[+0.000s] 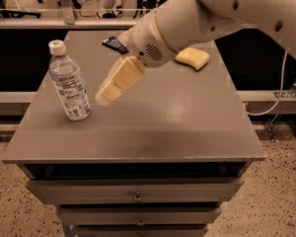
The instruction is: Knock blue plastic bottle over
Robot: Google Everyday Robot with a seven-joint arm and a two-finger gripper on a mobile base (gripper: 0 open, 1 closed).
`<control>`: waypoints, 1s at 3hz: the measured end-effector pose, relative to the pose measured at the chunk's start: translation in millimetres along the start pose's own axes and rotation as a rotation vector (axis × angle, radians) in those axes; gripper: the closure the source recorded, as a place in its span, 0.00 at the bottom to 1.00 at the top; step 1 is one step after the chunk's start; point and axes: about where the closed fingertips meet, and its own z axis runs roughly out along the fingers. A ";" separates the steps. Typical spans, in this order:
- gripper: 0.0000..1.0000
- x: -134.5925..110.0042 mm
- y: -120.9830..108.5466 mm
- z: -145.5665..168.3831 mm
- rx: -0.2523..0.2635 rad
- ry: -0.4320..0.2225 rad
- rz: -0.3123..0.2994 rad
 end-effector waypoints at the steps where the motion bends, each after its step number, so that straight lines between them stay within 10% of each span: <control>1: 0.00 -21.4 -9.6 47.2 -0.014 -0.140 -0.021; 3: 0.00 -47.8 -11.6 108.2 -0.045 -0.372 -0.001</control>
Offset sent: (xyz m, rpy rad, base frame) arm 0.0433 0.1207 -0.0215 0.4091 -0.0769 0.0902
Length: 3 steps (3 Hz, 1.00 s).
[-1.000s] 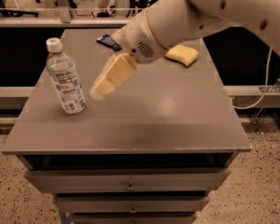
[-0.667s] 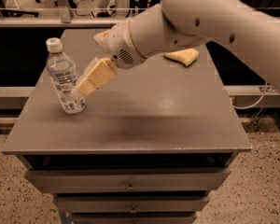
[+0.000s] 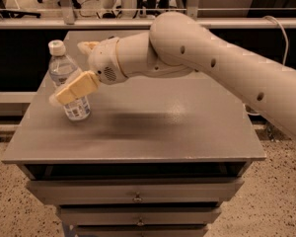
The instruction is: Knock blue plastic bottle over
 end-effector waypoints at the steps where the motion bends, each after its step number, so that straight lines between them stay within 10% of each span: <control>1: 0.21 8.3 -0.7 17.3 0.004 -0.065 0.024; 3: 0.68 -4.7 -14.9 -8.0 0.076 -0.065 -0.019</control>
Offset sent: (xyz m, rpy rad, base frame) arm 0.0111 0.0063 -0.0158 0.1165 -0.0022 -0.0547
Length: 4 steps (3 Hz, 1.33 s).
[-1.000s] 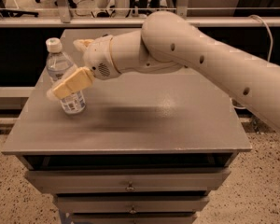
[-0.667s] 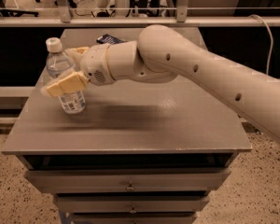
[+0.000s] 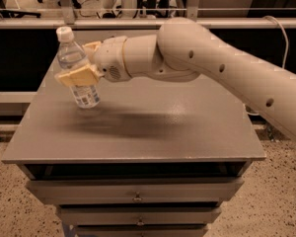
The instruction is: Knock blue plastic bottle over
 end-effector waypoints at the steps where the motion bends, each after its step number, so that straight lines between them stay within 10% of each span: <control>1: 0.98 -46.0 -7.7 -27.7 0.024 0.124 -0.126; 2: 1.00 -42.5 -16.8 -41.1 0.005 0.333 -0.147; 4: 0.97 68.4 -41.9 -62.9 -0.013 0.863 -0.002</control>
Offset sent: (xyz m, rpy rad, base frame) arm 0.0332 -0.1032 0.0339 -0.6852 0.0284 -0.1076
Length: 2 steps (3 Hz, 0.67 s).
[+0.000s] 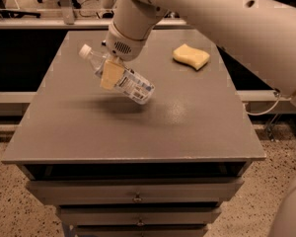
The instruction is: Knock blue plastic bottle over
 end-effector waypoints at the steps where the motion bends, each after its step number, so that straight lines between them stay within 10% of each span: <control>1: 0.75 14.9 -5.6 17.8 0.000 0.089 0.056; 2: 0.51 20.4 -6.8 32.0 0.004 0.124 0.089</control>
Offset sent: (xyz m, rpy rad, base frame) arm 0.0164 -0.0038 -0.0544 -0.1282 0.0752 -0.1411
